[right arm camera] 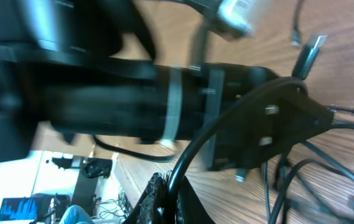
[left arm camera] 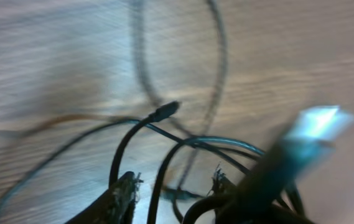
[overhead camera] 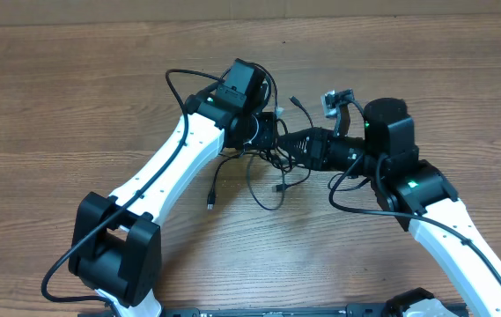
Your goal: Untangle cables
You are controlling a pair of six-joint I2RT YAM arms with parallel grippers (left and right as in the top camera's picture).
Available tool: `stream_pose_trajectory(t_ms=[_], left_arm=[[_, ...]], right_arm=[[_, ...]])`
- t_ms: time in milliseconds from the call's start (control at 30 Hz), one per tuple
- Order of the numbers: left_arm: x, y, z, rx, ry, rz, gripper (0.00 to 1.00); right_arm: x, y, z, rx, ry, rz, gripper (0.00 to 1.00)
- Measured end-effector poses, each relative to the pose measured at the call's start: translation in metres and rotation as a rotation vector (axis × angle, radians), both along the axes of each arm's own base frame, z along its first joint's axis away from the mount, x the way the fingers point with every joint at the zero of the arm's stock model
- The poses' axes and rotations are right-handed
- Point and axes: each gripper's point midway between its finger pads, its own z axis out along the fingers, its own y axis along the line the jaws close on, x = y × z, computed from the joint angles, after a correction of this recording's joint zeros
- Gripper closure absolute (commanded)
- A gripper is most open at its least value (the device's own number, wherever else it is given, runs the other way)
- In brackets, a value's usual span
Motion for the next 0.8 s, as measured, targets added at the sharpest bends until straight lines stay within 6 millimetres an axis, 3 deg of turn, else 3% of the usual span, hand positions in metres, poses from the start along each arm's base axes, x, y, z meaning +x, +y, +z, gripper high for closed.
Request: stream_pose_trajectory(t_ms=[100,267,400,467,633,733,800], left_arm=[[0.010,0.012,-0.002,0.069,-0.033,0.087,0.95],[0.028,0.021,0.008,0.085,-0.104,0.192,0.96],[0.038,0.025,0.014,0.100,-0.153,0.218,0.73],[0.040,0.034,0.013,0.139,-0.164,0.238,0.71],[0.046,0.081,0.007,0.289,-0.172,0.329,0.67],[0.049,0.116,0.005,0.369,-0.162,0.399,0.64],[0.051,0.143,0.005,0.409,-0.148,0.456,0.57]], right_arm=[[-0.003,0.000,0.022,0.024,-0.052,0.009,0.96],[-0.014,-0.004,0.033,0.029,-0.061,0.011,0.96],[-0.021,-0.007,0.022,0.000,0.005,0.006,0.96],[-0.024,-0.009,0.017,-0.015,0.031,0.003,0.96],[-0.025,-0.016,0.014,-0.040,0.024,-0.005,0.96],[-0.023,-0.034,0.013,-0.055,0.038,-0.058,0.96],[-0.019,-0.057,0.014,-0.073,0.046,-0.137,0.96]])
